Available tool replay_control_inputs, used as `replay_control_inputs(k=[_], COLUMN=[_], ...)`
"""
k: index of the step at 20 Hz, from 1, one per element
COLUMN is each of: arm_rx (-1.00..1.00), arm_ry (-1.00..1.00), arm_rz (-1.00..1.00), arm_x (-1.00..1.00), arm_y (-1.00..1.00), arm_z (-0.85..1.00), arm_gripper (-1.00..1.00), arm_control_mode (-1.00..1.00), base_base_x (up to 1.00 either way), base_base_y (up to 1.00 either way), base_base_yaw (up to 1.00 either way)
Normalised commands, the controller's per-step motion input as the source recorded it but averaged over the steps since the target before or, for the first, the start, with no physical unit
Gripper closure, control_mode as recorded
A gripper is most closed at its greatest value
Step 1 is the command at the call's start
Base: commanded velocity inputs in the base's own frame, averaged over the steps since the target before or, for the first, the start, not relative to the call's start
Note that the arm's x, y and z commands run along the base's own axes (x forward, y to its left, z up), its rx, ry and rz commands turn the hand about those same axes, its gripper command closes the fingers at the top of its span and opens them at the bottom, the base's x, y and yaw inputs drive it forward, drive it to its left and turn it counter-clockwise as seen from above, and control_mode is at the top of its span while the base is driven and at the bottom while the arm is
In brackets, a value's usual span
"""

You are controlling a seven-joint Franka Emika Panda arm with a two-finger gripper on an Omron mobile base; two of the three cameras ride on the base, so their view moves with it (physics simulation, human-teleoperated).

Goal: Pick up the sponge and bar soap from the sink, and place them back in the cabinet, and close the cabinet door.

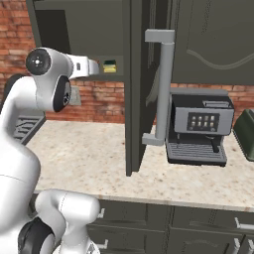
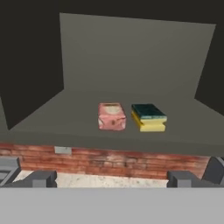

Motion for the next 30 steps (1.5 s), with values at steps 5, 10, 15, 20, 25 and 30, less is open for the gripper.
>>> replay_control_inputs(k=[5,10,15,20,25,30], arm_rx=[0.00,0.00,0.00,0.00,0.00,0.00], arm_ry=[0.00,0.00,0.00,0.00,0.00,0.00], arm_rz=[-0.03,-0.02,-0.01,0.00,0.00,0.00], arm_x=[-0.24,-0.30,-0.26,-0.44,-0.47,-0.54], arm_y=[0.00,-0.01,-0.12,-0.23,-0.21,-0.15], arm_z=[0.07,0.09,0.18,0.05,0.00,0.00], arm_gripper=[-1.00,-1.00,-1.00,-1.00,-1.00,-1.00], arm_control_mode=[-1.00,-1.00,-1.00,-1.00,-1.00,-1.00], base_base_x=[0.00,0.00,0.00,0.00,0.00,0.00], base_base_y=[0.00,0.00,0.00,0.00,0.00,0.00], base_base_yaw=[0.00,0.00,0.00,0.00,0.00,0.00])
